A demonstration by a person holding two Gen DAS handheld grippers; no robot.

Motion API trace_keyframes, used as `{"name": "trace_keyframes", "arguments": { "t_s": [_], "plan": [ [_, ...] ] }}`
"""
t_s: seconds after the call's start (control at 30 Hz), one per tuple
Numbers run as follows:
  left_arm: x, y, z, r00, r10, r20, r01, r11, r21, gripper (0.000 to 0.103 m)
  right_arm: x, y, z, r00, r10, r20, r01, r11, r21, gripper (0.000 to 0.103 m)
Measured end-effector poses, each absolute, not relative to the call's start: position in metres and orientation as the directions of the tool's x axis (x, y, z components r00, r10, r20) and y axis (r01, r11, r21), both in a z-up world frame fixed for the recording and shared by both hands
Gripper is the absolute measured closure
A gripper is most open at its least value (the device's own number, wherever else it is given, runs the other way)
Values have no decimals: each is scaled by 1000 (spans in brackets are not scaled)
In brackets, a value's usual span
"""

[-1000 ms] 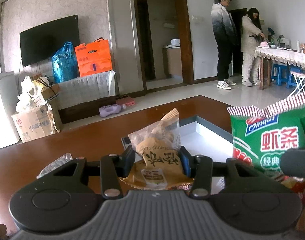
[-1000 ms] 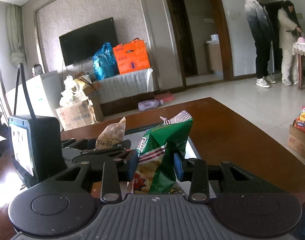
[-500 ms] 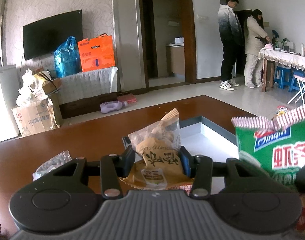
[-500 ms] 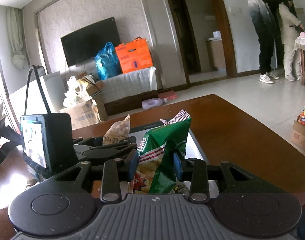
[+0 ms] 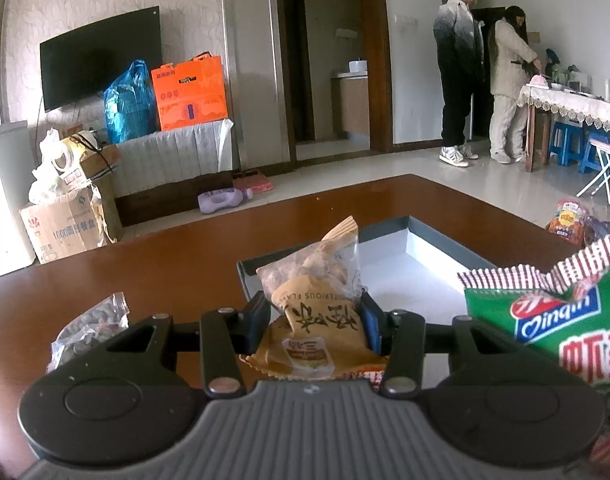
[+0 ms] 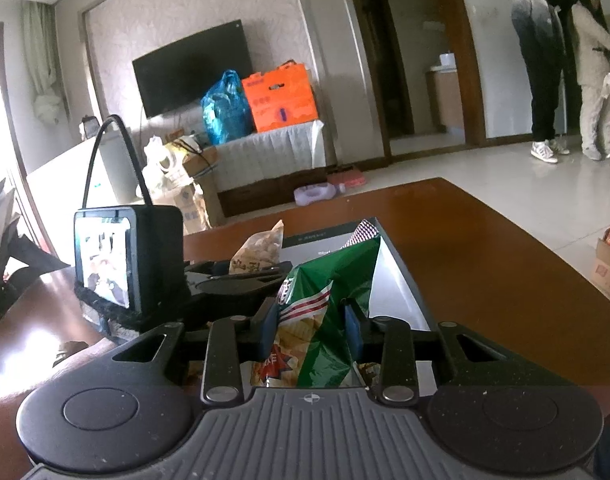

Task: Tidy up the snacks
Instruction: 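Lower the brown bag and green bag into the white box with both tools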

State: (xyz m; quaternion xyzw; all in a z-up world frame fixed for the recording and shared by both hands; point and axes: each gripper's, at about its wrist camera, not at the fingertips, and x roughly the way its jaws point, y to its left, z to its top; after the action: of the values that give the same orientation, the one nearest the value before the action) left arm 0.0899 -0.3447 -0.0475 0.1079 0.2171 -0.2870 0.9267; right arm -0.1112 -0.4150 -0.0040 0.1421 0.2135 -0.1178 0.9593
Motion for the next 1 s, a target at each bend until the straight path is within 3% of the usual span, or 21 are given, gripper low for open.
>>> {"name": "trace_keyframes", "arguments": {
  "t_s": [1.0],
  "plan": [
    [89,-344,-54,683,-537,-495,662,742,108,57,-97,-420,-11,840,-179,-513,354,896,268,67]
  ]
}}
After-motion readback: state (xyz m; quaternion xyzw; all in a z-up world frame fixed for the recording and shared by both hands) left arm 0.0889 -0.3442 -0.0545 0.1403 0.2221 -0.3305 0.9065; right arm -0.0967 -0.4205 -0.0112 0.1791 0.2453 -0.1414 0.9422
